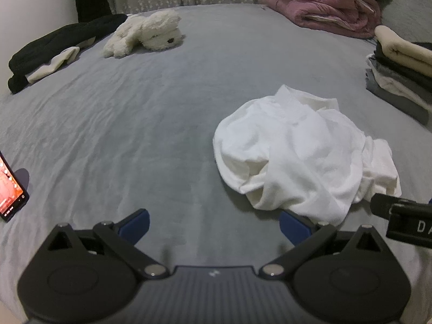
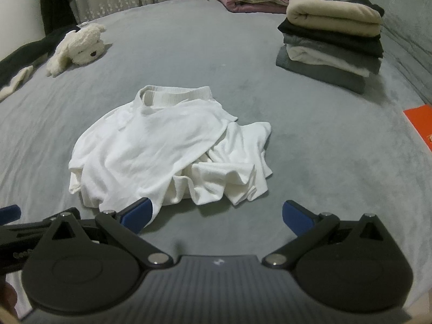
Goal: Fold clothes
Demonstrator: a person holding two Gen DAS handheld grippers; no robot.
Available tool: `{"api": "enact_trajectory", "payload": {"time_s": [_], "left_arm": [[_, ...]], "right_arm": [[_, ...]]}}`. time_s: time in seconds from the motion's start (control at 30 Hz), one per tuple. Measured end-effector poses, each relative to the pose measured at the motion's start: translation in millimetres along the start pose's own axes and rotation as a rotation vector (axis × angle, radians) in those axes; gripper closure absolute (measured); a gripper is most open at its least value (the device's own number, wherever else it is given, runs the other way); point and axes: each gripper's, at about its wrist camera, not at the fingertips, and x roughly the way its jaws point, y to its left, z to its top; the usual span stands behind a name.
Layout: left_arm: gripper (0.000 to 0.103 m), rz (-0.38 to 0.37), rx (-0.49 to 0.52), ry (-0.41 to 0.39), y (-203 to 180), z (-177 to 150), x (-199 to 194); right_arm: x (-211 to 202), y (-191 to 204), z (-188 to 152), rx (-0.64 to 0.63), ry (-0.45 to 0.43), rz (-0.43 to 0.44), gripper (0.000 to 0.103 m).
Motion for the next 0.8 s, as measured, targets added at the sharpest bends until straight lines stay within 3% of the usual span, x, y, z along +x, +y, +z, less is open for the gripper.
{"api": "enact_trajectory", "payload": {"time_s": [0.47,0.8], "left_arm": [[0.000,0.020,-0.053,0.018,-1.4,18.2,12.5],[0.000,0.074,0.001,0.004,-3.3,48.4,22.5]], "right_arm": [[15.5,-8.1,21.6,0.046,0.006,-0.017,0.000],[41.5,-4.6,48.7,0.023,0.002,-0.038,0.000]]}}
